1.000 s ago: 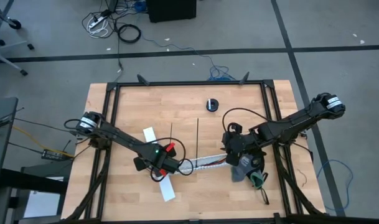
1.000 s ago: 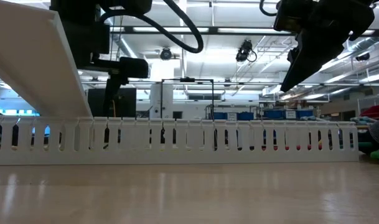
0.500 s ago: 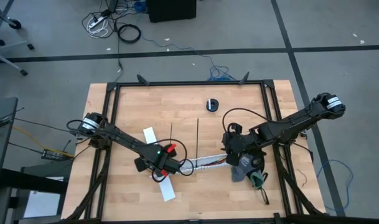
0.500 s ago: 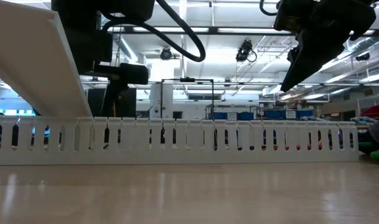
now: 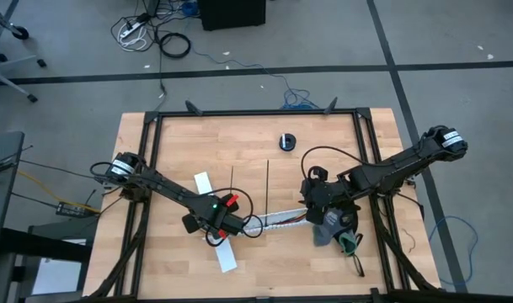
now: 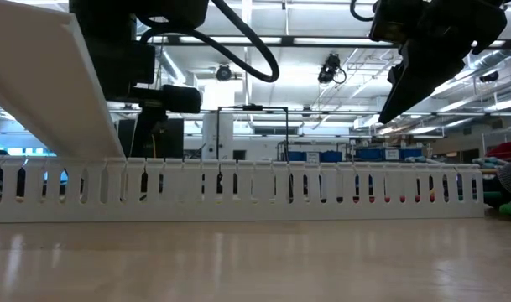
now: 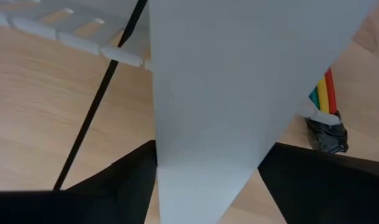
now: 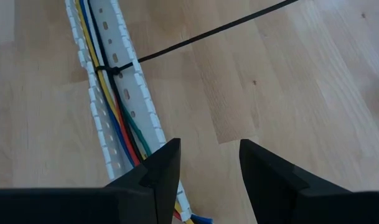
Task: Ziptie cables
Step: Close the white cable duct
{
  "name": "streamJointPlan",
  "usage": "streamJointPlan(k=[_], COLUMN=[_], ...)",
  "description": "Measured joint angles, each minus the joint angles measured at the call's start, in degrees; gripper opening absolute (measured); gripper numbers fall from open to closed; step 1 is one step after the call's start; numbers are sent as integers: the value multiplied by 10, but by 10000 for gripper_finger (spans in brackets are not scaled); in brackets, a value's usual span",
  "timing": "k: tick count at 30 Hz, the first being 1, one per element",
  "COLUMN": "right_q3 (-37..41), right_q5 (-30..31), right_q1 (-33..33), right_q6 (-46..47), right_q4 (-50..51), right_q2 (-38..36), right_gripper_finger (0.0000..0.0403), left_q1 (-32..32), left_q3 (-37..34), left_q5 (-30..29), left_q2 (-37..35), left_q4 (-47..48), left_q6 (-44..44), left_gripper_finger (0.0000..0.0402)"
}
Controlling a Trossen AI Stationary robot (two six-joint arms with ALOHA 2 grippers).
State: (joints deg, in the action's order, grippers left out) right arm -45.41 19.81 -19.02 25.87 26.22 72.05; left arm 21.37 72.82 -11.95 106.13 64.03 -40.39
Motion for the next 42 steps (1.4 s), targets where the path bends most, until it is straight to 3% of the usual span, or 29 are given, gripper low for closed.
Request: streamJointPlan(k=[14,21,25,31,36,42], right_q3=[0,0,0,0,0,0], right_q5=[0,0,0,0,-5,-5], right_q1=[0,0,0,0,-1,-1], right_q6=[1,0,-3,-5,-14,-37], right_q4=[0,0,0,0,0,0], right_q2=[0,0,0,0,0,0], right_gripper_finger=[158,158,158,158,158,158], left_q1=[1,-4,-14,-23,-22,-7], left_q3=[0,27,73,131,139,139], left_q5=[-3,-1,2,59,117,145], left_q2=[0,0,-1,-1,-1,-1], left_q4=[1,50,104,144,155,151], left_q6=[-9,71,144,304,474,645], left_gripper_finger=[253,252,243,230,228,227])
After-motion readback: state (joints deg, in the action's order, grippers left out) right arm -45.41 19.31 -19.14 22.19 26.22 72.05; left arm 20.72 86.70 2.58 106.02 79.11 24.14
